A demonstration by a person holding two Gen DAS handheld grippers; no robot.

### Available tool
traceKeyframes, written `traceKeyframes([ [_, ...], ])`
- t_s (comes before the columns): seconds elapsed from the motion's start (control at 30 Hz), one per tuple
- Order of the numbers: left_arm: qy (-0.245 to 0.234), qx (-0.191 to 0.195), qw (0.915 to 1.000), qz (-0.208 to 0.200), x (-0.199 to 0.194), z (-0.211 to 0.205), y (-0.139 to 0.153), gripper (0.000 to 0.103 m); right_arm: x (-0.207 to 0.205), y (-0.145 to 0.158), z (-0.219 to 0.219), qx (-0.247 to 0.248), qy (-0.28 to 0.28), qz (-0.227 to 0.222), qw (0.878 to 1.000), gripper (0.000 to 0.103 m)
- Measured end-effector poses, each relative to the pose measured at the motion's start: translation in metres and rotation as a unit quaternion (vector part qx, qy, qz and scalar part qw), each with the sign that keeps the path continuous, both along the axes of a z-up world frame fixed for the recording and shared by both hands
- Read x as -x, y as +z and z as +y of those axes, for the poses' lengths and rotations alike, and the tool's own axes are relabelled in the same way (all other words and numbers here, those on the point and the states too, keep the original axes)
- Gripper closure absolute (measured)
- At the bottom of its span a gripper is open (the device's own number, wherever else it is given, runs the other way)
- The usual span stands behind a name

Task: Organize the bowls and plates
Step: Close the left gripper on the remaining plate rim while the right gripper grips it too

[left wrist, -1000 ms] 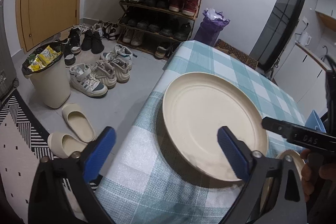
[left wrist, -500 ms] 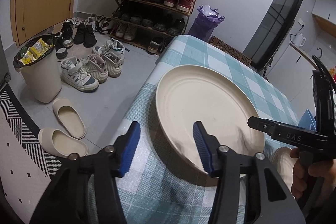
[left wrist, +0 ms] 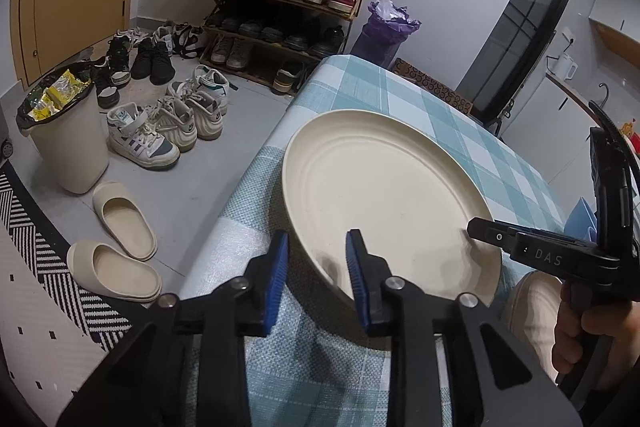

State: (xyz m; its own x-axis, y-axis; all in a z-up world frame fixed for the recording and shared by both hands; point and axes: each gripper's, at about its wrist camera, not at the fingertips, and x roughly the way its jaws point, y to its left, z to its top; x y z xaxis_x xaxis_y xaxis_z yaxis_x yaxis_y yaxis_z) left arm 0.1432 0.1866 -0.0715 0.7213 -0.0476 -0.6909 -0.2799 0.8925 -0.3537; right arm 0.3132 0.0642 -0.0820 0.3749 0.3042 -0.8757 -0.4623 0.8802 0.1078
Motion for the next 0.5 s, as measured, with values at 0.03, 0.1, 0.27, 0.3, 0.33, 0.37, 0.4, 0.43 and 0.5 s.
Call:
traceKeyframes([
  [0.03,0.0,0.001,1.0,0.001,-0.0001,0.0003,-0.0003,0.081,0.0002,-0.0004,0.0001,0.002,0.0,-0.001,1.0,0.077],
  [0.1,0.003,0.001,1.0,0.002,0.0004,0.0011,-0.0003,0.083,0.001,-0.0009,0.0006,0.0,0.003,-0.001,1.0,0.079],
  [0.27,0.002,-0.007,1.0,0.003,0.0014,-0.0011,0.0007,0.084,0.0049,0.0011,0.0032,0.002,0.011,-0.003,1.0,0.087],
  [0.3,0.002,-0.008,1.0,0.002,0.0012,-0.0014,0.0008,0.084,0.0054,0.0012,0.0035,0.002,0.012,-0.003,1.0,0.089],
  [0.33,0.001,-0.01,0.9999,0.001,0.0015,-0.0019,0.0014,0.084,0.0058,0.0013,0.0033,0.002,0.012,-0.003,1.0,0.089],
  [0.37,0.0,-0.014,0.9999,0.001,0.0017,-0.0029,0.002,0.084,0.0059,0.0014,0.0028,0.002,0.011,-0.004,1.0,0.089],
  [0.4,-0.001,-0.016,0.9999,0.0,0.0018,-0.0035,0.0019,0.084,0.0062,0.0014,0.0021,0.002,0.011,-0.004,1.0,0.089],
  [0.43,-0.002,-0.018,0.9998,0.0,0.0019,-0.0042,0.0022,0.084,0.0067,0.0011,0.0015,0.002,0.011,-0.005,1.0,0.089],
  [0.5,-0.004,-0.021,0.9998,0.001,0.0016,-0.0051,0.0023,0.084,0.008,0.0011,-0.0001,0.0,0.013,-0.007,1.0,0.089],
])
